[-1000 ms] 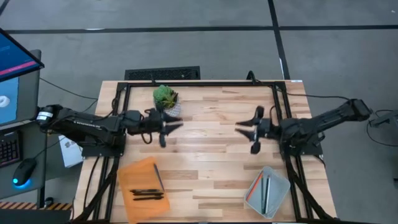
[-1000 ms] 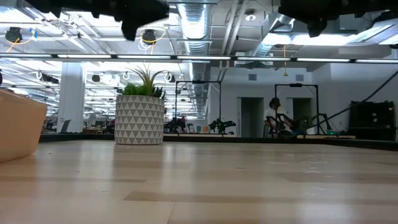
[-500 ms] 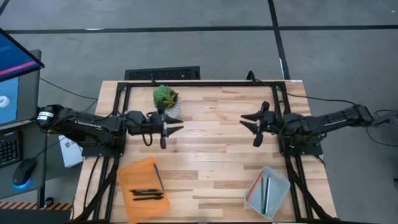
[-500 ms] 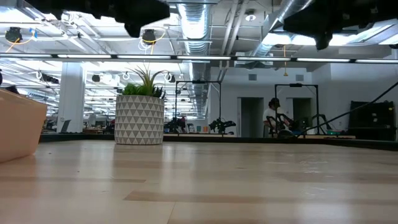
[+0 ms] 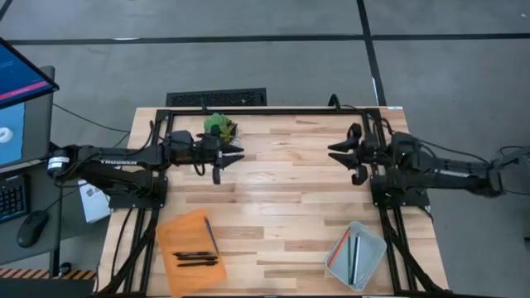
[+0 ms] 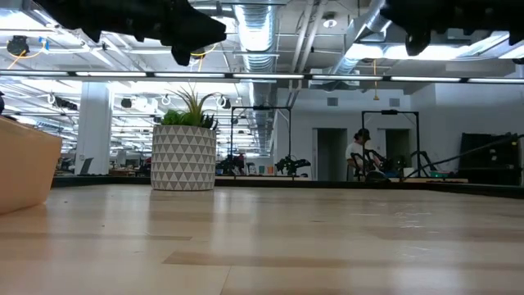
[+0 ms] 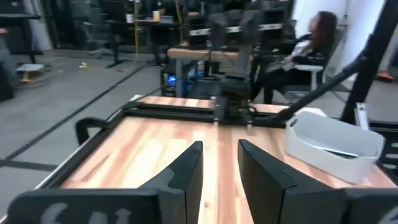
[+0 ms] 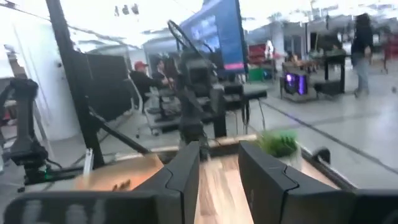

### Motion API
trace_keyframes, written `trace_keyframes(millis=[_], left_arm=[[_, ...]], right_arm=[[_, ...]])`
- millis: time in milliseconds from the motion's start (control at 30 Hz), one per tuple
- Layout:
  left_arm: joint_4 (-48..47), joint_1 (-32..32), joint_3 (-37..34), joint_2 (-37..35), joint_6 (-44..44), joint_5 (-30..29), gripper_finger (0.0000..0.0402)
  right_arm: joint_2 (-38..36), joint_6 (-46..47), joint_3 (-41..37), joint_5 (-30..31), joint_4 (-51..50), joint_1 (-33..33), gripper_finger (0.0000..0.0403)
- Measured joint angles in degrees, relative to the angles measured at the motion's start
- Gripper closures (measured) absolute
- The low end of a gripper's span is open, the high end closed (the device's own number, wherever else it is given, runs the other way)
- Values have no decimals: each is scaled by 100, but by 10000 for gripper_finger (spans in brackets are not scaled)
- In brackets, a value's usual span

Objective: Sort pens & pencils
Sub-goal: Return to Home Position

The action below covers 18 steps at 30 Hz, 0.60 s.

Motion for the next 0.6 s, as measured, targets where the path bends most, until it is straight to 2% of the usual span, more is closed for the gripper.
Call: trace_keyframes(millis=[67,167,333,600], left_arm=[[1,103,0,0,-12,87,310],[3,164,0,15,-188,-196,310],[287,0,0,411,-186,-194,310],[1267,-268,0,1571,-207,-494,310]], right_arm=[[-96,50,0,-162,-265,-292,269],[-132,55,0,-177,-569,-528,269],[-105,22,-2,-205,-513,-444,269],[-84,-318,-50,602,-164,91,269]])
